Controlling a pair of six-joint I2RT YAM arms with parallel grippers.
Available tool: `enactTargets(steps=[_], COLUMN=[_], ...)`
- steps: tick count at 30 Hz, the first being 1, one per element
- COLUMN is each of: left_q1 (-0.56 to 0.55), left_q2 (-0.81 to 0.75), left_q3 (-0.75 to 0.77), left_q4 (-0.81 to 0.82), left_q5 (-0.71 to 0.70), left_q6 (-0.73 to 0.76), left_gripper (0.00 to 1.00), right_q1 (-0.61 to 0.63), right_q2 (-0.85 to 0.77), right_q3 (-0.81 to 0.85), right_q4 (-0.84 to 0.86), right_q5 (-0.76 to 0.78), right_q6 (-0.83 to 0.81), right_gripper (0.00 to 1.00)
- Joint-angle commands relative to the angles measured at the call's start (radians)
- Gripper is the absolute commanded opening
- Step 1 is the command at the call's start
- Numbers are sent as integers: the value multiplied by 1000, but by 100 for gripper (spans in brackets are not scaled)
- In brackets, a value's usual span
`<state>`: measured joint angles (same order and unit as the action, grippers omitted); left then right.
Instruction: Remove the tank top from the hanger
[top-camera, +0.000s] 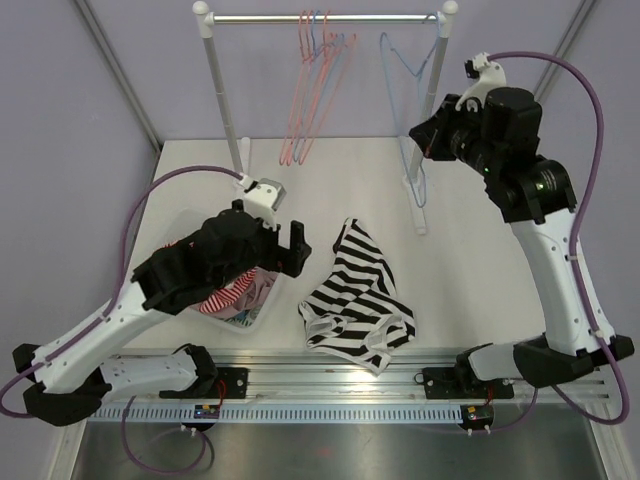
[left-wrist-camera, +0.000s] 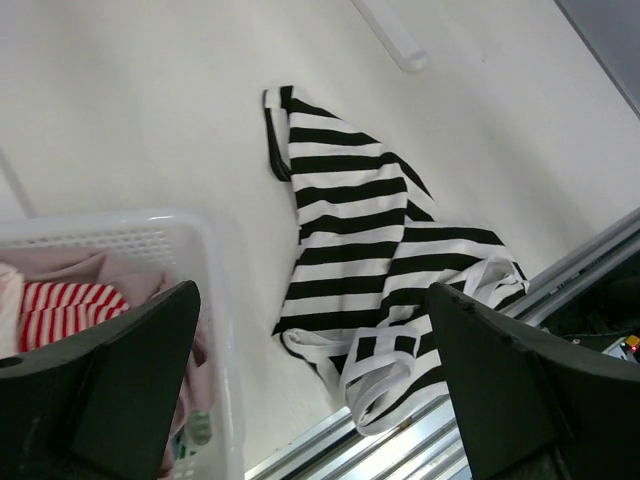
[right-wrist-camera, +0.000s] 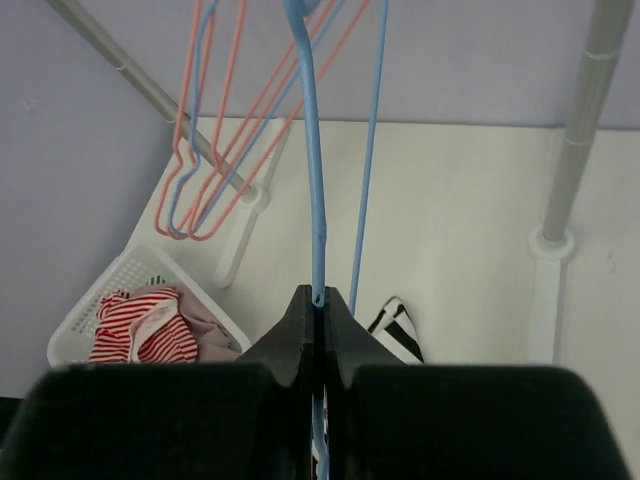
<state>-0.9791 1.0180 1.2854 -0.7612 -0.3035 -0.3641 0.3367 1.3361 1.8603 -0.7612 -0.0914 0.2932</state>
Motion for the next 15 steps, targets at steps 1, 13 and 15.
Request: enactTargets(steps=[1,13,15], left_q1=[-4,-3,3], left_q2=[-87,-364,-380], left_q3=[31,-170,-199], left_q4=[-113,-20,-1], left_q5=[-138,-365,-375], left_q6=[33,132,139], left_gripper=[99,99,99], right_q1=[71,183,188], right_q2=[101,552,616], right_q3=[157,747,793], right_q4=[-21,-181,-181], right_q5=[137,361,360], right_q6=[-45,-48,-42], right_gripper=[0,0,0])
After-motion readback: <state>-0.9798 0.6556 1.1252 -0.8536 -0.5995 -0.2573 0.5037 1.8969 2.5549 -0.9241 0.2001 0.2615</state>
